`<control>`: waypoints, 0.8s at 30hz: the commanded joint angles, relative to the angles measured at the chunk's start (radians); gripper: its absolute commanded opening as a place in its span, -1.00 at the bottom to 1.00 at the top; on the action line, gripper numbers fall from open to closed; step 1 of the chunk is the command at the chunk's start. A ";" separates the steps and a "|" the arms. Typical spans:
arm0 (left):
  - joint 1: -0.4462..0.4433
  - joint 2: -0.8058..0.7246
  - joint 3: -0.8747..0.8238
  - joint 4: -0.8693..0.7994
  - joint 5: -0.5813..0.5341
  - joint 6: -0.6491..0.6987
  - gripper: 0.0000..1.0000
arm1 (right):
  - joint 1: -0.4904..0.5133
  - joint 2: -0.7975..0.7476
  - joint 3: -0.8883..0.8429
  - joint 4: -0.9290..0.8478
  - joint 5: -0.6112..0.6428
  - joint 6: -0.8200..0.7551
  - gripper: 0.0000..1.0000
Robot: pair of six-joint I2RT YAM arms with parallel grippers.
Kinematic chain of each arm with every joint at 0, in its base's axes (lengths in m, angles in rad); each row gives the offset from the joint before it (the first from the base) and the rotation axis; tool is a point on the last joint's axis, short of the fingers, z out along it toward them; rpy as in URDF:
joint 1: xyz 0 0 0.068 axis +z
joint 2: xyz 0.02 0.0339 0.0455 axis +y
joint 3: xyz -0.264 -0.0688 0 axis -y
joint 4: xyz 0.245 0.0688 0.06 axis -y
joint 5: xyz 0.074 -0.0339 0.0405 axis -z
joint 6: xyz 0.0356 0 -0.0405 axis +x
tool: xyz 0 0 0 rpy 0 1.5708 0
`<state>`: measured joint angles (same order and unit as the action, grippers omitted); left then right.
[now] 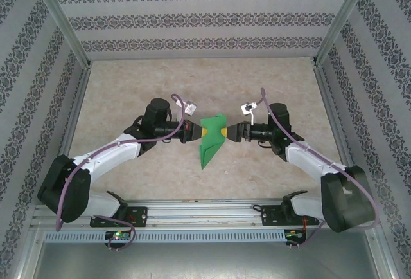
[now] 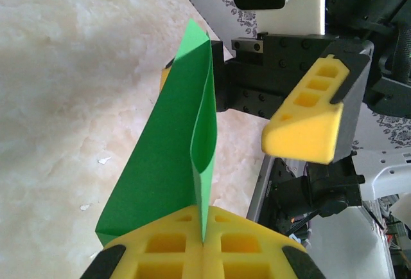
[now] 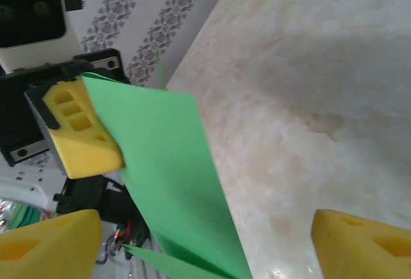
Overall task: Fold a paper plane with a square sheet of paper (fold left side to right side)
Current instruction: Fold the wing for the fifth time at the center of the table.
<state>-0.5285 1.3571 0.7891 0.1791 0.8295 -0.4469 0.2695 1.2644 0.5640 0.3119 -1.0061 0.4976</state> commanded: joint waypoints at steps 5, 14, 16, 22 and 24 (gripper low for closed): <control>0.007 0.013 -0.013 -0.011 0.029 0.026 -1.00 | 0.036 0.083 0.067 0.052 -0.091 -0.004 0.39; 0.008 0.013 -0.013 -0.094 -0.062 0.050 -1.00 | 0.031 0.090 0.089 -0.002 -0.080 -0.018 -0.02; 0.008 0.014 -0.019 -0.092 -0.069 0.050 -1.00 | 0.030 0.097 0.093 -0.007 -0.074 -0.017 -0.09; 0.007 0.029 -0.029 -0.086 -0.071 0.040 -1.00 | 0.025 0.130 0.115 -0.023 -0.062 -0.017 -0.34; 0.008 0.033 -0.033 -0.083 -0.069 0.036 -1.00 | 0.025 0.142 0.121 -0.031 -0.055 -0.017 -0.49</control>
<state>-0.5285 1.3788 0.7696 0.1108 0.7643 -0.4286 0.2974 1.3888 0.6556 0.2947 -1.0622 0.4969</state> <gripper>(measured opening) 0.036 0.279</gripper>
